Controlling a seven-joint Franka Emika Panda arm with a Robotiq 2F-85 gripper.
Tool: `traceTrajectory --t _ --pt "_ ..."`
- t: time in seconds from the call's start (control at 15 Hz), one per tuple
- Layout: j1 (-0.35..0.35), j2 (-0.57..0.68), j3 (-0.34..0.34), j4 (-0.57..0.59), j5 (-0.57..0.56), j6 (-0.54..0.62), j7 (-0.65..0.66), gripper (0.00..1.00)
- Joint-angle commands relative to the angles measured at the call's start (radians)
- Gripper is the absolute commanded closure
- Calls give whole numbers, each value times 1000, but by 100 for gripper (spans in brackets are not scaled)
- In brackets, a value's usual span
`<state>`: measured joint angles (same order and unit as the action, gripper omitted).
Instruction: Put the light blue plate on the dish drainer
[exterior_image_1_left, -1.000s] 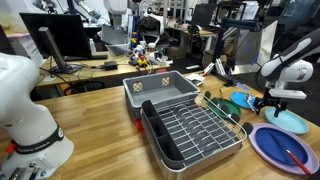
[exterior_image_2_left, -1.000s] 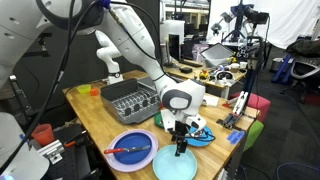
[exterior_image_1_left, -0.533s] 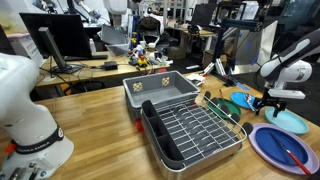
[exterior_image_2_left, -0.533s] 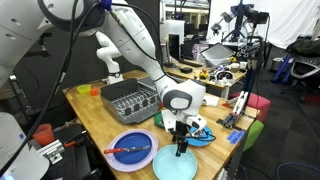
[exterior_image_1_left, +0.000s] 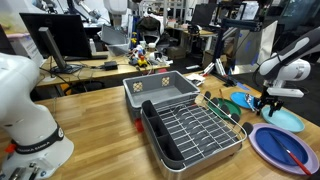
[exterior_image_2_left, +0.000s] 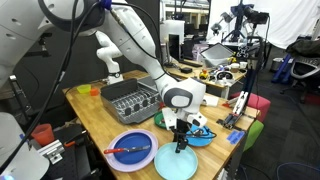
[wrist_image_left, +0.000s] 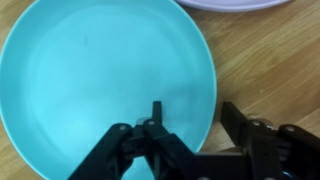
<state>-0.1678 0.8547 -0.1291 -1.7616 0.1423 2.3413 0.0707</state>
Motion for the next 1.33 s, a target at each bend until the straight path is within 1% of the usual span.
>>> traceTrajectory --t 0.0,0.2,0.33,0.47,0.53,0.6,0.87,1.27 --pt "-3 14 -3 17 -19 -15 11 68" --pt "-3 14 -4 21 -19 -21 11 88" --pt "-4 14 -2 23 -18 -30 9 98" --pt "-5 12 -2 25 -18 -42 9 100" --pt "-7 12 -1 25 -16 -47 6 98" --pt "-19 6 9 27 -6 -70 -7 99" --pt "-29 -9 8 22 4 -119 0 98" --pt "-43 -51 0 -14 22 -133 20 98"
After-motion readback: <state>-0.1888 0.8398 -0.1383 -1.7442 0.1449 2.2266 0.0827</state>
